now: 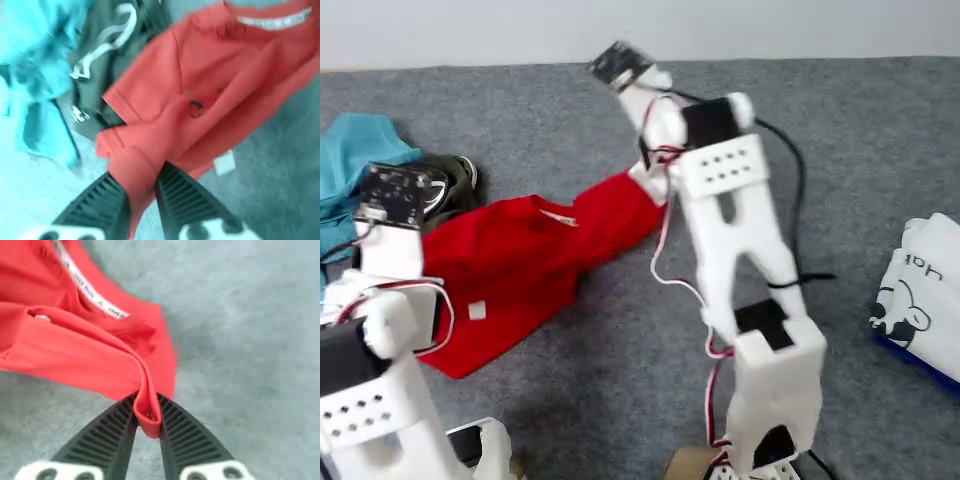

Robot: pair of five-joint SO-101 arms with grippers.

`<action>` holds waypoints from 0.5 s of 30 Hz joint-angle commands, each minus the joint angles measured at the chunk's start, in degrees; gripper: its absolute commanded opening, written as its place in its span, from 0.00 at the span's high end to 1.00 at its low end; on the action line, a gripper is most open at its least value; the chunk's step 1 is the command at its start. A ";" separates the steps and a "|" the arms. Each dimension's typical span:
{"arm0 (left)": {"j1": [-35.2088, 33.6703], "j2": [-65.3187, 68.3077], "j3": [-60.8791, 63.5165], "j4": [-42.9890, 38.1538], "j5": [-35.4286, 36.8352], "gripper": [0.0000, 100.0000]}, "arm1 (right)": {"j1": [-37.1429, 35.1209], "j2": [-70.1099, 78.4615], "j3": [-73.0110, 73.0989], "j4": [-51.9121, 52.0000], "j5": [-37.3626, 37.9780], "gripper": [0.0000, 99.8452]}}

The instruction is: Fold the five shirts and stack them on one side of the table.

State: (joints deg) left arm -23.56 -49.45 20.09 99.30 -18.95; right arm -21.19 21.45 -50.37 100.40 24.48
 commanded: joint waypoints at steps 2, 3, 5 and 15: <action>0.35 -0.88 -6.99 0.18 4.66 1.00 | 3.65 -11.74 -2.46 2.42 0.62 0.99; 0.35 -0.88 -7.96 0.09 5.63 1.00 | 4.35 -13.58 -2.46 2.33 0.62 0.99; 0.35 -0.88 -9.45 -1.32 7.82 1.00 | 5.41 -17.19 -2.46 1.80 0.70 0.99; 7.74 -0.88 -15.87 -13.98 10.46 1.00 | 9.36 -34.42 -2.46 -7.43 2.99 0.99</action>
State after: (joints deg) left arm -19.52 -49.54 6.11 89.27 -8.75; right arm -13.10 -6.86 -50.46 96.44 25.36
